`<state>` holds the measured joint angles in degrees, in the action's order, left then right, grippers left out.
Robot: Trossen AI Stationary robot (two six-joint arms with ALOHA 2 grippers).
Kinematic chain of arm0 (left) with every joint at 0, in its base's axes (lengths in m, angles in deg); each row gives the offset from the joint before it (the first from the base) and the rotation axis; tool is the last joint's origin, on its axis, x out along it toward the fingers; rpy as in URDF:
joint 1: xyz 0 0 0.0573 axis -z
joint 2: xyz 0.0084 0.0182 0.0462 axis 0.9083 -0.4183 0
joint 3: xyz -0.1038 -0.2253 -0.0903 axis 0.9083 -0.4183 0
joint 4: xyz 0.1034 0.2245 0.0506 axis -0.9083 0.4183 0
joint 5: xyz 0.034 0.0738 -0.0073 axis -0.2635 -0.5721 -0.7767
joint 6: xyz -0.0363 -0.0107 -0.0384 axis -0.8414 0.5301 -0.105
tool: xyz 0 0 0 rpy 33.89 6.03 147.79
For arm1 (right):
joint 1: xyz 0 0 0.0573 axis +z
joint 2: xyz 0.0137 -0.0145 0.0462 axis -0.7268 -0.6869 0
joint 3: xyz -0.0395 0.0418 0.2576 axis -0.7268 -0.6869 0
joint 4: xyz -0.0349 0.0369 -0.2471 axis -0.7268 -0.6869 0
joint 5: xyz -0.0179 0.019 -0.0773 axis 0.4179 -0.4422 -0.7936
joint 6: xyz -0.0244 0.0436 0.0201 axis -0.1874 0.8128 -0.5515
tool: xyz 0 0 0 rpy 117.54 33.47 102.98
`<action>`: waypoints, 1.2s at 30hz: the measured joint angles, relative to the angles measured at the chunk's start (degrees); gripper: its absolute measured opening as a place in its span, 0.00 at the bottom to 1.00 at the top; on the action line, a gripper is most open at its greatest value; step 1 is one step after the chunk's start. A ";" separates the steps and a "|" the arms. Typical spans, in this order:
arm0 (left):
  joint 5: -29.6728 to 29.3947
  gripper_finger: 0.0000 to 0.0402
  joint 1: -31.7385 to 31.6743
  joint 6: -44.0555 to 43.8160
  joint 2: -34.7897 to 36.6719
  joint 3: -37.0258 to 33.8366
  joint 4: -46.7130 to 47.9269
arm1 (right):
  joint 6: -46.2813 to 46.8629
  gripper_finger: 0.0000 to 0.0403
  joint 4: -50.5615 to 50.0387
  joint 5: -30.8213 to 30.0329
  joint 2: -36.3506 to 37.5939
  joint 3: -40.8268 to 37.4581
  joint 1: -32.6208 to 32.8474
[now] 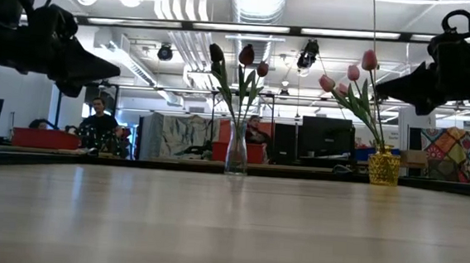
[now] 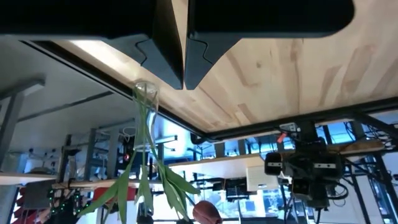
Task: Sort flowers into vase by color
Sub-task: Return to Home Position
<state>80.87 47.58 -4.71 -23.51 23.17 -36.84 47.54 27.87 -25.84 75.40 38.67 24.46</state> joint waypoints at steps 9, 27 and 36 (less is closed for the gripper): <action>0.04 0.00 0.00 -0.07 -2.36 0.06 -0.14 | -0.02 0.02 0.00 -0.19 -0.79 -0.02 0.00; 0.11 0.00 0.00 -0.08 -5.51 0.08 -0.34 | -0.02 0.02 0.02 -0.26 -0.76 -0.04 0.00; 0.11 0.00 0.00 -0.10 -6.84 0.12 -0.38 | -0.02 0.02 0.02 -0.31 -0.76 -0.07 0.00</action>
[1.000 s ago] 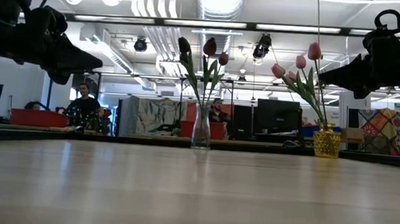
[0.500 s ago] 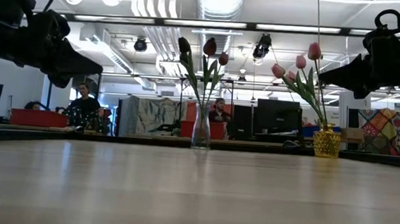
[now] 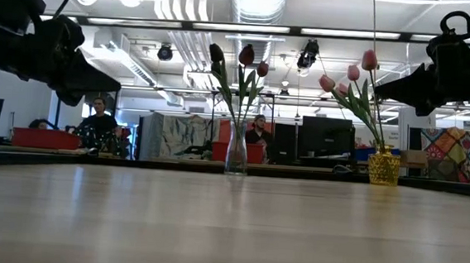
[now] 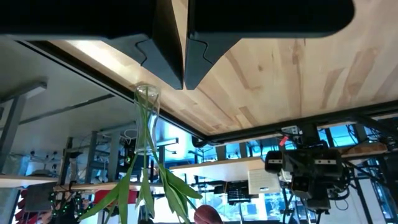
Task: Sort flowers into vase by color
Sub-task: Return to Home Position
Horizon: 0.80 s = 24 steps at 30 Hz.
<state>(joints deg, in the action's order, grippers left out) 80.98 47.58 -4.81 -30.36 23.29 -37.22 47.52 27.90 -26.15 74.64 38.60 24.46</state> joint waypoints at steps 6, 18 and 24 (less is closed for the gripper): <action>0.00 0.00 0.00 0.00 -0.61 0.02 -0.02 | 0.00 0.02 -0.02 -0.03 -0.02 0.00 0.00; 0.02 0.00 0.00 0.01 -1.22 0.02 -0.01 | 0.00 0.02 -0.02 -0.03 -0.02 0.00 0.00; 0.02 0.00 -0.01 0.01 -1.20 0.02 0.00 | 0.00 0.02 -0.02 -0.03 -0.02 -0.02 0.00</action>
